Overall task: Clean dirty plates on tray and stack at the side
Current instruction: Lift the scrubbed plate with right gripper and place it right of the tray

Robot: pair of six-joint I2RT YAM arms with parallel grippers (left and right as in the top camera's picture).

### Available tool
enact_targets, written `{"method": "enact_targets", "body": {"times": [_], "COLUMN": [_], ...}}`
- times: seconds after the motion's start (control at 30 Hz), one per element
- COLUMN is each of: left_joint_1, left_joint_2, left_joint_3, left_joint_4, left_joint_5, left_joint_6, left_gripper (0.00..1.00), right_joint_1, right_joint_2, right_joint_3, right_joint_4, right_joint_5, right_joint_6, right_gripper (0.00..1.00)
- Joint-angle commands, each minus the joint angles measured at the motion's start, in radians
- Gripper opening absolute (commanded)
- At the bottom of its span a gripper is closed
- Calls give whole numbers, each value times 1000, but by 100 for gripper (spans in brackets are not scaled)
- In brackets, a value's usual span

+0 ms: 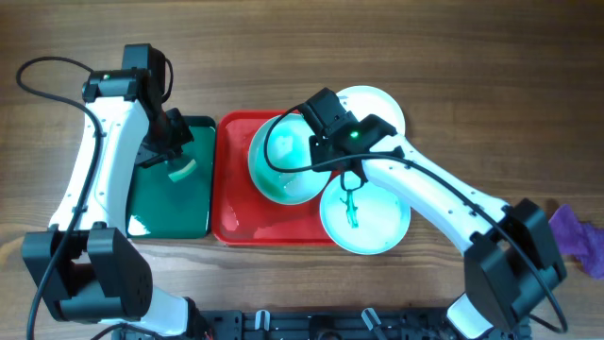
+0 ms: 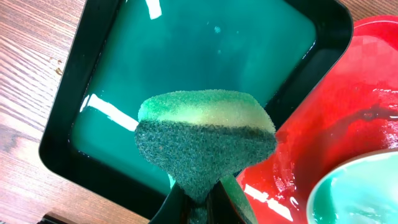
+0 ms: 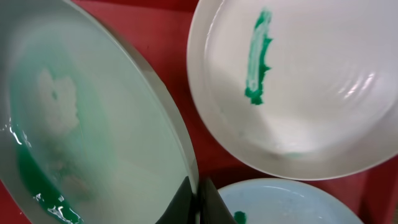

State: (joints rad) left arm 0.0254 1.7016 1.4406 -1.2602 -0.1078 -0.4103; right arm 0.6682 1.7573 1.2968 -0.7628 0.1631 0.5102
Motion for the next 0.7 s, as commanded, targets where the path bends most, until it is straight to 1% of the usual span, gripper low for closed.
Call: {"method": "enact_targets", "body": {"times": [0.0,0.1,0.17,0.3,0.43,0.53,0.6,0.67], "left_joint_1": [2,2,2,2,2,2,2,2], "left_joint_2": [-3,-3,-3,-3,-3,-3,-3,-3], "left_joint_3": [-7,-7,-7,-7,-7,-7,-7,-7], "left_joint_4": [5,16,23,31,39,39,39,39], "left_joint_5": [-5,6,21,21,21,21,21,21], "left_joint_6": [-18,-18,-18,-17,-17,-17,-17,-17], "left_gripper": [4,4,4,4,4,4,4,4], "right_joint_1": [22,63,122,243,341,366,368,369], "right_joint_2": [-69,-118,-140,-140,-140,-140,-140,-140], "right_joint_3": [15,15,15,15,15,15,15,15], "right_joint_4": [-15,-18,-16,-3,19,30,40,86], "right_joint_5": [132,286,423,654,845,861,930,1022], "right_joint_6": [-10,-14,-18,-66,-79,-121,-148,-227], "right_gripper": [4,4,4,4,4,4,4,4]}}
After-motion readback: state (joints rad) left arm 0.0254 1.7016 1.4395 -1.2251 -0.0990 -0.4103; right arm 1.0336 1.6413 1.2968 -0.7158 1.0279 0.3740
